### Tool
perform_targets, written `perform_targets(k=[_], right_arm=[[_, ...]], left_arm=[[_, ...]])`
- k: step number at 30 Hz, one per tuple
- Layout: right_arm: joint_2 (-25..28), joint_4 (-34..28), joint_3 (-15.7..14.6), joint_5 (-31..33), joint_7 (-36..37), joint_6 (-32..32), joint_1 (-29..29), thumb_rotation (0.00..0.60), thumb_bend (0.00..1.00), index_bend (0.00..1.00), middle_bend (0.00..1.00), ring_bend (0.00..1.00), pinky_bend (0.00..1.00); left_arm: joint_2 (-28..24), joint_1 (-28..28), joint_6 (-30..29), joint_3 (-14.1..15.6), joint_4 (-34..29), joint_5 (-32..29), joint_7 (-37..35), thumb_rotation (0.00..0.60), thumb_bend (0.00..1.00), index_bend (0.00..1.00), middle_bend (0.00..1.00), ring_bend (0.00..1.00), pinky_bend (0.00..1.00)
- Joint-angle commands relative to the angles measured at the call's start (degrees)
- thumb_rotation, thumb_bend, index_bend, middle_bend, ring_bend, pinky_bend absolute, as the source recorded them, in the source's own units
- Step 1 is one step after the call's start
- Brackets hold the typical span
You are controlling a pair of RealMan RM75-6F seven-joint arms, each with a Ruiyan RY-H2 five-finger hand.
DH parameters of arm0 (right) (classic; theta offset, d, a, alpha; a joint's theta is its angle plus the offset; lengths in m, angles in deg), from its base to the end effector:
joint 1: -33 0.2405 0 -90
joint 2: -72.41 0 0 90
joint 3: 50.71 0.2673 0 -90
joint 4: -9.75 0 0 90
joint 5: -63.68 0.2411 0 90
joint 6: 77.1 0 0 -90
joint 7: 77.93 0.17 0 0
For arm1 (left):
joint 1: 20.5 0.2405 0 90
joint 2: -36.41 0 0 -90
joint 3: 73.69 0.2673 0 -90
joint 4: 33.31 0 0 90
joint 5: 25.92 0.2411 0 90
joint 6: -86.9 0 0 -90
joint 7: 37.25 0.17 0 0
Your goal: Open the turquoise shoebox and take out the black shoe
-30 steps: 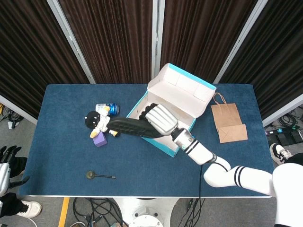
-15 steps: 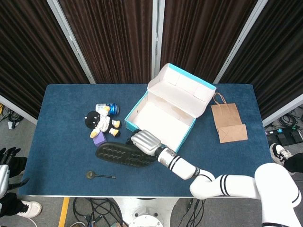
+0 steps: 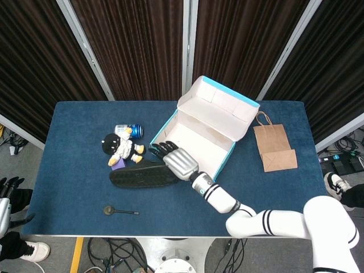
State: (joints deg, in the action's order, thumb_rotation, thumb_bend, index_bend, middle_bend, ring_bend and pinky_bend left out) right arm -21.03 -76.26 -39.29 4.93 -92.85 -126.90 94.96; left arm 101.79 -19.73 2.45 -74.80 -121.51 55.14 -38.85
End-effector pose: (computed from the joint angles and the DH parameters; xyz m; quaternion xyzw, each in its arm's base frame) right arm -0.0031 -0.3827 -0.0969 0.7919 -0.3508 0.4216 0.2684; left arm -0.3820 0.1670 0.1359 -0.5556 -0.4377 -0.3261 0.6273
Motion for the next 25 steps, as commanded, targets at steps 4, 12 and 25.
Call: perform_targets(k=[4, 12, 25], right_arm=[[11.96, -8.39, -4.15, -10.36, -0.81, -14.68, -11.05, 0.600, 0.13, 0.00, 0.05, 0.00, 0.00], [25.02, -13.60, -14.30, -19.22, -0.69, -32.79, -28.54, 0.600, 0.18, 0.11, 0.10, 0.00, 0.00], [29.01, -10.30, -20.84, -24.20, 10.32, -46.65, -48.62, 0.600, 0.19, 0.05, 0.08, 0.00, 0.00]], left_arm=[[0.33, -0.54, 0.05, -0.31, 0.49, 0.67, -0.49, 0.600, 0.00, 0.13, 0.09, 0.01, 0.05], [1.40, -2.09, 1.58, -0.76, 1.72, 1.20, -1.01, 0.600, 0.00, 0.13, 0.09, 0.01, 0.05], [4.27, -2.78, -0.89, -1.82, 3.17, 2.48, 0.68, 0.600, 0.00, 0.13, 0.09, 0.01, 0.05]])
